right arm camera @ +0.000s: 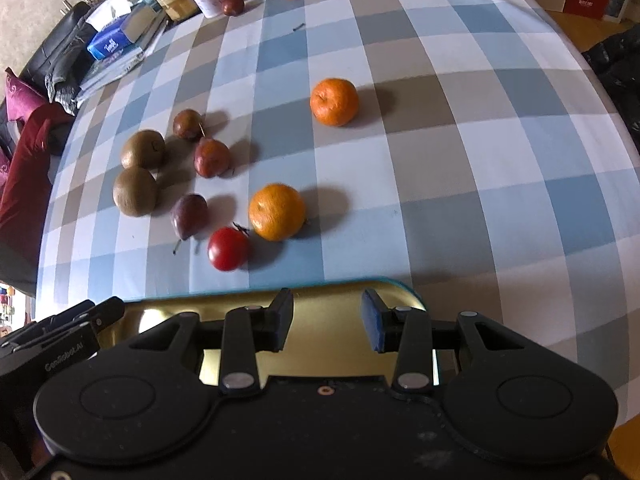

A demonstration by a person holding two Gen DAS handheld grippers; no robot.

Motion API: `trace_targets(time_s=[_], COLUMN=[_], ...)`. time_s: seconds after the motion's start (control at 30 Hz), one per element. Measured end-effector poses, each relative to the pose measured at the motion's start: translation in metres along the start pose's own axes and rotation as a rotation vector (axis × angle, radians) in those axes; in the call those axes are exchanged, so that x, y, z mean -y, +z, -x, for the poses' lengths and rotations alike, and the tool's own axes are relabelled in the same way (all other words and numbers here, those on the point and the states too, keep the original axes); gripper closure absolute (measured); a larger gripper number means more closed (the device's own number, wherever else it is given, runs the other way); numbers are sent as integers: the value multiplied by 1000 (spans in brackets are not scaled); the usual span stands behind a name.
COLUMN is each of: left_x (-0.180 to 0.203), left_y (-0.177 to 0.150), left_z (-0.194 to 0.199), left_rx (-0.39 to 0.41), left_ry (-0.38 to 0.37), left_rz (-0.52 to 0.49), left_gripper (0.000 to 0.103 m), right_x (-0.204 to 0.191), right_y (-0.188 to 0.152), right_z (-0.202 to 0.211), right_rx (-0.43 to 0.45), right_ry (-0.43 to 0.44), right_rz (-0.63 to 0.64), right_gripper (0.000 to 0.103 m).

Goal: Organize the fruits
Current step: 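Move both open tools back toward the remaining fruits, then grasp a brown kiwi with the left tool while the right tool grasps a mandarin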

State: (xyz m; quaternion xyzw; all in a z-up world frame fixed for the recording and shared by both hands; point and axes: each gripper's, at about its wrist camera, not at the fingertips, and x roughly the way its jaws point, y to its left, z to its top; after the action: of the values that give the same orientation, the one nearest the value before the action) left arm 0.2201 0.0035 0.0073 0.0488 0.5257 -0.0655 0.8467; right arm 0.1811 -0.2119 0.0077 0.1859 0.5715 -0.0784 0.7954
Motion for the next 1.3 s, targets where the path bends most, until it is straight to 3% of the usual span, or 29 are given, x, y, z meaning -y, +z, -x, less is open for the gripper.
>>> trace_targets(time_s=[0.13, 0.37, 0.77, 0.93, 1.3], left_x=[-2, -1, -6, -7, -7], left_y=[14, 41, 75, 84, 89], left_z=[-5, -16, -46, -55, -77], left_rx=[11, 41, 22, 17, -23], left_ry=[-3, 0, -45, -52, -37], left_rz=[6, -3, 56, 64, 70], left_gripper=[46, 44, 43, 38, 38], right_x=[-4, -7, -1, -5, -6], right_y=[11, 26, 46, 50, 56], right_z=[0, -11, -33, -38, -43], right_rx=[15, 3, -38, -35, -39], right_ry=[-1, -2, 6, -7, 45], right_rz=[2, -12, -95, -88, -120], right_gripper=[62, 62, 62, 62, 62])
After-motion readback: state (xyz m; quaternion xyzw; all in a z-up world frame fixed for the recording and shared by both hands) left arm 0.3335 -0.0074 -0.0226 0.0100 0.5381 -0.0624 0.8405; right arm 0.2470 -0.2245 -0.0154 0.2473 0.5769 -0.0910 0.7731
